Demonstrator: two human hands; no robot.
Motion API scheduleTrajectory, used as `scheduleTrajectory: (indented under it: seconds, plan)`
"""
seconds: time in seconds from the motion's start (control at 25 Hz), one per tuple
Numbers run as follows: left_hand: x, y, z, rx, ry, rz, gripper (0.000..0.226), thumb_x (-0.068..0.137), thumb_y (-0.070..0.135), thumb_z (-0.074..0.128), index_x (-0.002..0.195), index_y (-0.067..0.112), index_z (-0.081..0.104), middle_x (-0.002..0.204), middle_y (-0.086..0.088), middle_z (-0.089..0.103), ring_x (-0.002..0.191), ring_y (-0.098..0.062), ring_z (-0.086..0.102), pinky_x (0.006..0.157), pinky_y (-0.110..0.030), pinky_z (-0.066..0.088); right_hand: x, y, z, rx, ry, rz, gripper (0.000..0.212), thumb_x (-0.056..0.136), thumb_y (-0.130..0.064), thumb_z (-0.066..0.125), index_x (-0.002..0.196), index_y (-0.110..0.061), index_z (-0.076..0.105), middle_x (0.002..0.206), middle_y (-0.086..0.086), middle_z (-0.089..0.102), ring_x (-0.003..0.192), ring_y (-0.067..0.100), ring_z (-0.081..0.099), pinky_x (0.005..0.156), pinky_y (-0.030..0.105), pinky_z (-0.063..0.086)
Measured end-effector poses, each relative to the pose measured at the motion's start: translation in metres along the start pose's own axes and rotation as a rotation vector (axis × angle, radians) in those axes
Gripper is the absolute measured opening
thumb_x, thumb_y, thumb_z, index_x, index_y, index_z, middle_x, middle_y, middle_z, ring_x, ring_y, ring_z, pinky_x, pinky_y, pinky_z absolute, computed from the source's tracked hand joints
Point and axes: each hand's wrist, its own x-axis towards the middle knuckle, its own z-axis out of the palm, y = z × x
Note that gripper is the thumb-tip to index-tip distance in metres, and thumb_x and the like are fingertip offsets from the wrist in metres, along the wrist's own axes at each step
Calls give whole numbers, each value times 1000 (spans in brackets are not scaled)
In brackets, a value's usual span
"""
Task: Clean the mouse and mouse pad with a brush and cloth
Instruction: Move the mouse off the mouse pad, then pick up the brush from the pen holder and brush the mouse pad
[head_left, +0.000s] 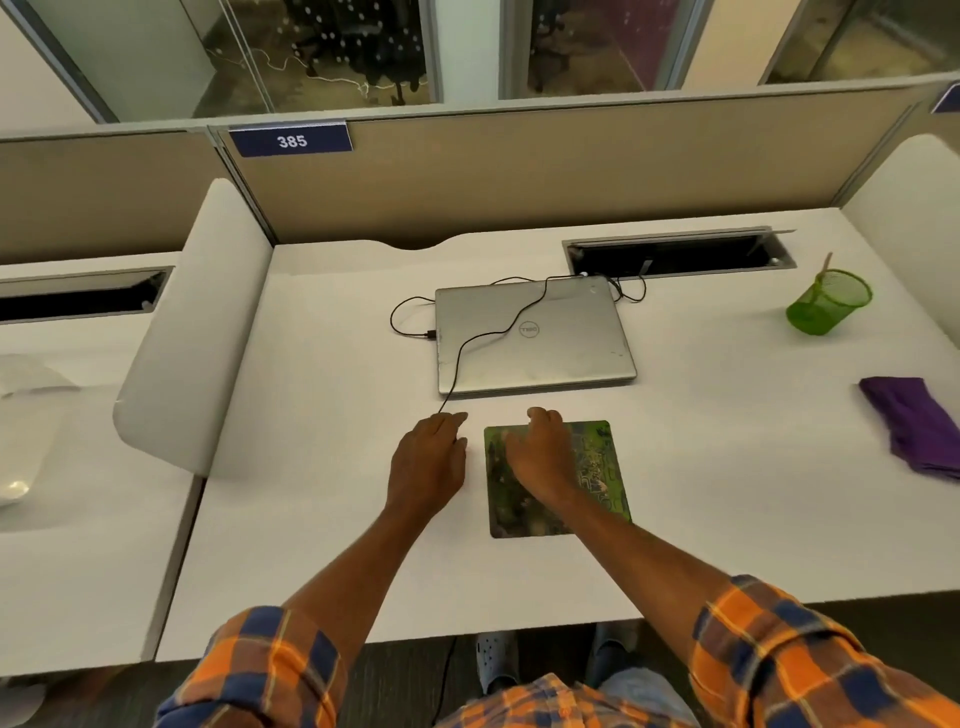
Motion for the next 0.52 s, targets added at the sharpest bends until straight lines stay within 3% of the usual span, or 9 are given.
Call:
scheduleTrajectory:
  seconds: [0.32, 0.52]
  plan:
    - [56, 104, 61, -12, -146, 45, 49, 106, 30, 58, 154, 27, 50, 156, -1, 55, 142, -24, 53, 117, -42, 45, 53, 90, -111, 71, 69, 78, 55, 102, -32, 68, 149, -7, 55, 148, 13, 59, 136, 30, 58, 110, 48, 54]
    - [95, 185, 107, -22, -187, 79, 50, 106, 34, 57, 155, 26, 50, 158, -1, 54, 140, -26, 55, 114, -42, 49, 95, 153, -198, 86, 156, 107, 49, 99, -26, 72, 142, -5, 60, 137, 15, 64, 128, 30, 61, 108, 41, 50]
